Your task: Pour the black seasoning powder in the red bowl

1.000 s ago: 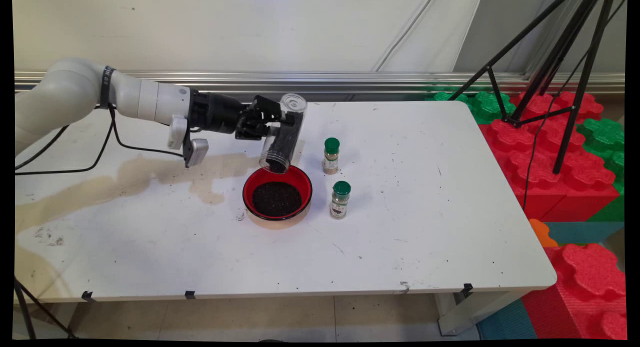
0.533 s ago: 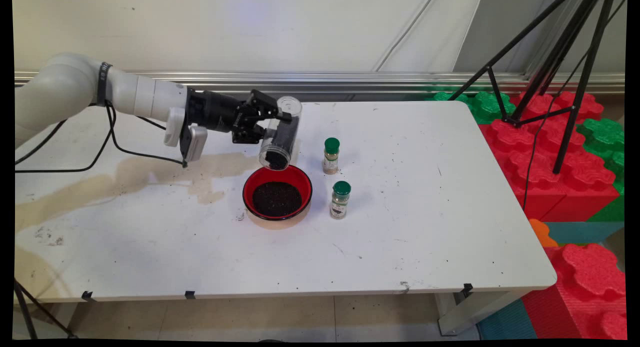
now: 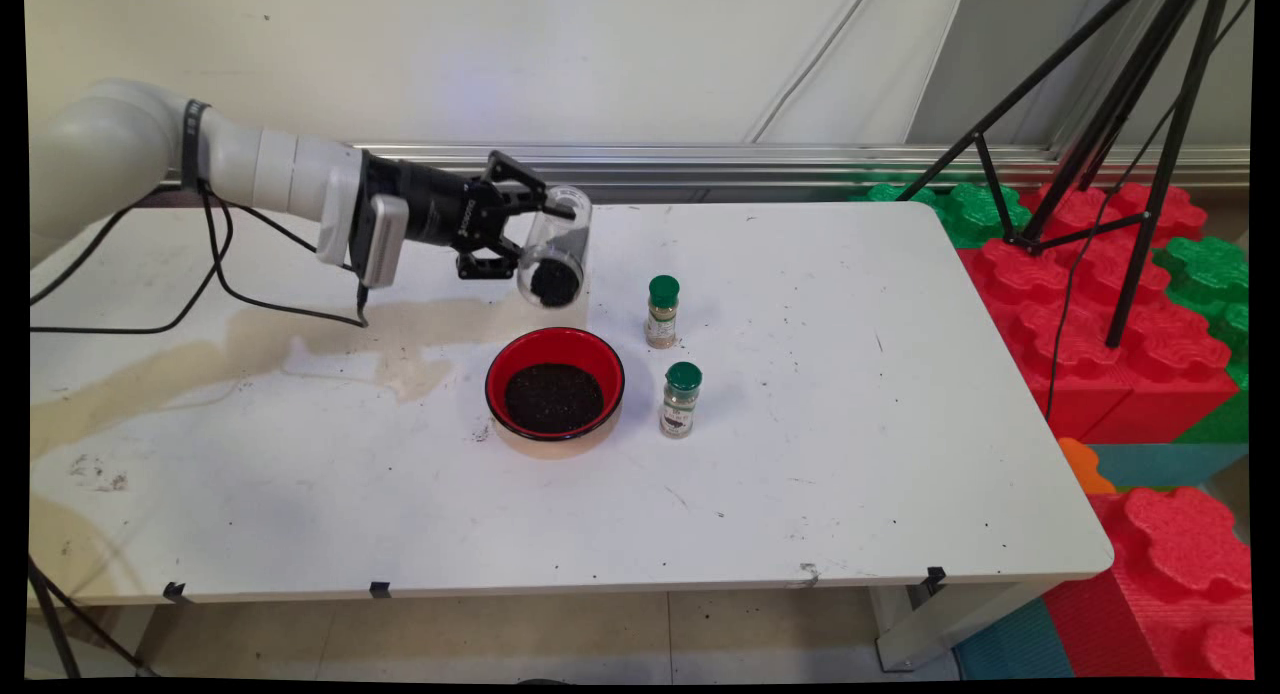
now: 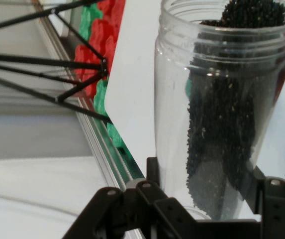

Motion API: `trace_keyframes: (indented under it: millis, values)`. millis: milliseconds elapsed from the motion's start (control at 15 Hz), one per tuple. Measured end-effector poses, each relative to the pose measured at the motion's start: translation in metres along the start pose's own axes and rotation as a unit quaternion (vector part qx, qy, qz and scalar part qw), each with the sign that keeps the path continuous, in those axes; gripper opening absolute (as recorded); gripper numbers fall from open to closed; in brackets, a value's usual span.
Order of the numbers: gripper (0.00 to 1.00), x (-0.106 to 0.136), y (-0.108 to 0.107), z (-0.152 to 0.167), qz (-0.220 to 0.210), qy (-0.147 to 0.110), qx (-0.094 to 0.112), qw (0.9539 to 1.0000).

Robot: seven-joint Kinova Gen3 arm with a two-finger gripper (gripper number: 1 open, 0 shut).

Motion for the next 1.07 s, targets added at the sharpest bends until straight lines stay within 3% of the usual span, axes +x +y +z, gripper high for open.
trace_keyframes:
  millis: [133,333,533,733,933,1067]
  values:
    - [0.0,-0.003,-0.005,-0.005,-0.045,-0.001,0.001,0.999]
    - [0.0,-0.008,-0.014,-0.011,-0.113,-0.004,0.003,0.9936]
    - [0.0,-0.013,-0.021,-0.017,-0.183,-0.005,0.004,0.983]
    - [0.0,-0.016,-0.027,-0.024,-0.255,-0.006,0.004,0.9669]
    - [0.0,-0.02,-0.031,-0.03,-0.324,-0.007,0.006,0.946]
    - [0.0,-0.021,-0.032,-0.036,-0.371,-0.007,0.008,0.9286]
